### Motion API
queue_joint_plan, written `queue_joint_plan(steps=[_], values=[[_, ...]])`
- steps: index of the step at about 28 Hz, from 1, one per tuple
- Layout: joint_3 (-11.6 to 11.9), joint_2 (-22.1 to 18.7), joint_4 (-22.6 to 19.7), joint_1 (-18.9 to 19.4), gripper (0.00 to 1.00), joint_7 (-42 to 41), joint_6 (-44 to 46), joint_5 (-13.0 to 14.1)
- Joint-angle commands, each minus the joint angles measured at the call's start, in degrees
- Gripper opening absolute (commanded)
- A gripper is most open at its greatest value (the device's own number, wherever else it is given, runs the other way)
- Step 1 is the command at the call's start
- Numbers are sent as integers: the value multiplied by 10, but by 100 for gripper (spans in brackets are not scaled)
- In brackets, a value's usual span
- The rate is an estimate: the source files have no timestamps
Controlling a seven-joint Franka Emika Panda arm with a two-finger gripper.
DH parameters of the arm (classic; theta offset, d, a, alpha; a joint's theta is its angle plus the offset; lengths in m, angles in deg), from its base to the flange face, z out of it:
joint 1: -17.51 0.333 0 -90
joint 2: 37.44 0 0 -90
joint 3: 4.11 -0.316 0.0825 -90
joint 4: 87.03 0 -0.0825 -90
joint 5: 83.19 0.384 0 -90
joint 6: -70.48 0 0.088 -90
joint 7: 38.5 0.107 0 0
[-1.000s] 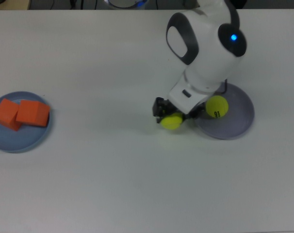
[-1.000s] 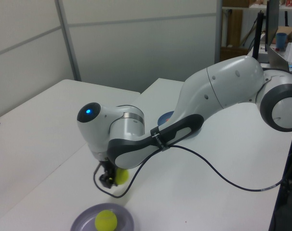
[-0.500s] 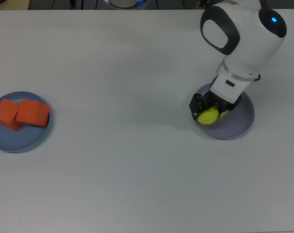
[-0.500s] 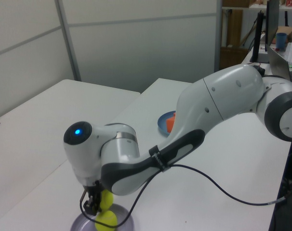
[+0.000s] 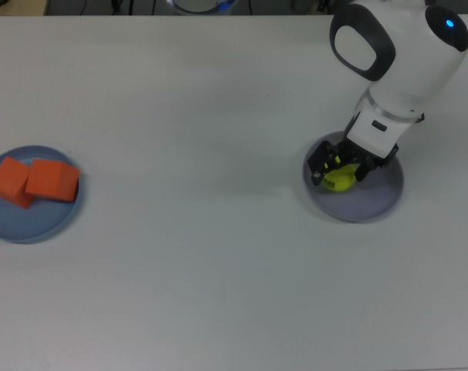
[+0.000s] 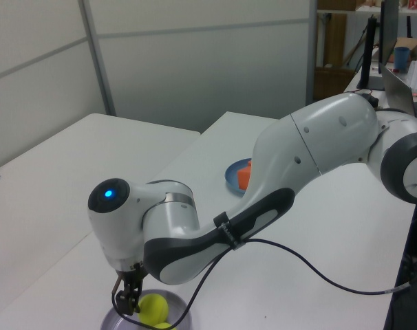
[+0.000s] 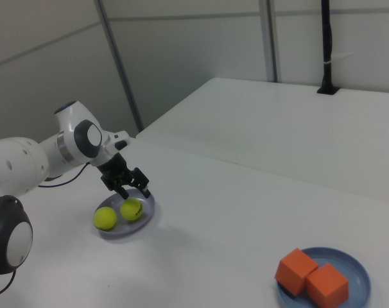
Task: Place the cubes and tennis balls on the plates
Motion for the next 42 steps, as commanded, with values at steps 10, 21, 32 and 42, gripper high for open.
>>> queue_joint_plan(steps=[10,21,32,42], values=[[7,-177,-10,-68,100,-67,161,95],[21,-295,-7,-161,100,-166,286,179],[140,-352,0,-188,100,-267,349,293],[167,-367,0,-216,100,-273,369,314]])
